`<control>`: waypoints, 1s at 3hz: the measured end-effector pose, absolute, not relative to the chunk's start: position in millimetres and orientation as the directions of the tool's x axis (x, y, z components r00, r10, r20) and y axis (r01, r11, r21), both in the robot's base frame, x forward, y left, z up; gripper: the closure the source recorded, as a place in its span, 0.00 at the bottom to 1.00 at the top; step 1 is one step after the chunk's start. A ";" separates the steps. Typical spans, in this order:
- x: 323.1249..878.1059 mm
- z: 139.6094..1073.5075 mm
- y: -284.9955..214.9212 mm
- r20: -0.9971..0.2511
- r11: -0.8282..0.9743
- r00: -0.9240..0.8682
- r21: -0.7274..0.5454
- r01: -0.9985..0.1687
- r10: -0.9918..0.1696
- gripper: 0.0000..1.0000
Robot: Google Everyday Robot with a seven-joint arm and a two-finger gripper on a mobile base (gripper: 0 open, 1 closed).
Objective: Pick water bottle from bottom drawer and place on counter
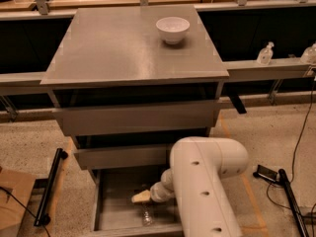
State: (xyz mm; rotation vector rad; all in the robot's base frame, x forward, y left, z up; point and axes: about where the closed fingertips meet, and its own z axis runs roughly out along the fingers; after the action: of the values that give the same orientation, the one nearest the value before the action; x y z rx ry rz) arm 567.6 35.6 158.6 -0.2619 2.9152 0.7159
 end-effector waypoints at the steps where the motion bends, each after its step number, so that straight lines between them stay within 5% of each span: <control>1: 563.4 127.7 57.2 -0.116 0.887 -0.984 0.429 -0.172 -0.135 0.00; 3: 557.5 118.2 70.8 -0.083 0.892 -0.987 0.425 -0.157 -0.135 0.39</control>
Offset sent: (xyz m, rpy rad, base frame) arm -0.0234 0.0669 -0.0893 -0.0645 0.1497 -0.0118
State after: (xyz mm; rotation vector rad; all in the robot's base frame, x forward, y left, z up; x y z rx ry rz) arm 557.5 70.8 118.2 -0.2321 3.0048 0.6813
